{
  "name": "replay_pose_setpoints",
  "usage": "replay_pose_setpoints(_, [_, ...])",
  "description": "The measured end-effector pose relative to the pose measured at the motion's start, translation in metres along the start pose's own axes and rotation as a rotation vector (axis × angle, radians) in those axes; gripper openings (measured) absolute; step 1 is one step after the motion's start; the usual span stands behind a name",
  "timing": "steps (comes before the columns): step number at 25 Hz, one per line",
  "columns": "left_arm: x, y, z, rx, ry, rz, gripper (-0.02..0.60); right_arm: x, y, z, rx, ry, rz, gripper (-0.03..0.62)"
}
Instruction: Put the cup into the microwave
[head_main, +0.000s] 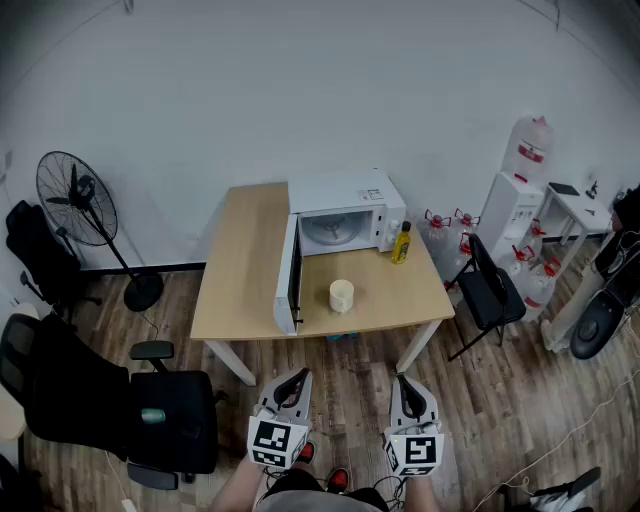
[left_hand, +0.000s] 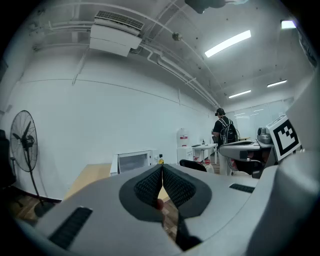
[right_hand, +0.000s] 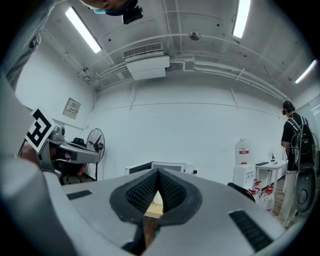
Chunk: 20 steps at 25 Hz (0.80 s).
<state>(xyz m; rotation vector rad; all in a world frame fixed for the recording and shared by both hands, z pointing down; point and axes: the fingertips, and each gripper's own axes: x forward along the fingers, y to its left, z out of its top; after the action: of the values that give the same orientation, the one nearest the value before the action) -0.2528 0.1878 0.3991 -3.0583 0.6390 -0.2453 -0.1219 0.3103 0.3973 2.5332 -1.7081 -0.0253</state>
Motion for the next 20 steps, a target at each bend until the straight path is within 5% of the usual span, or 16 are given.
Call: replay_pose_setpoints(20, [0.035,-0.009,-0.006,0.005,0.01,0.026,0.025,0.021,-0.03,-0.012,0.003,0.01,0.02,0.018])
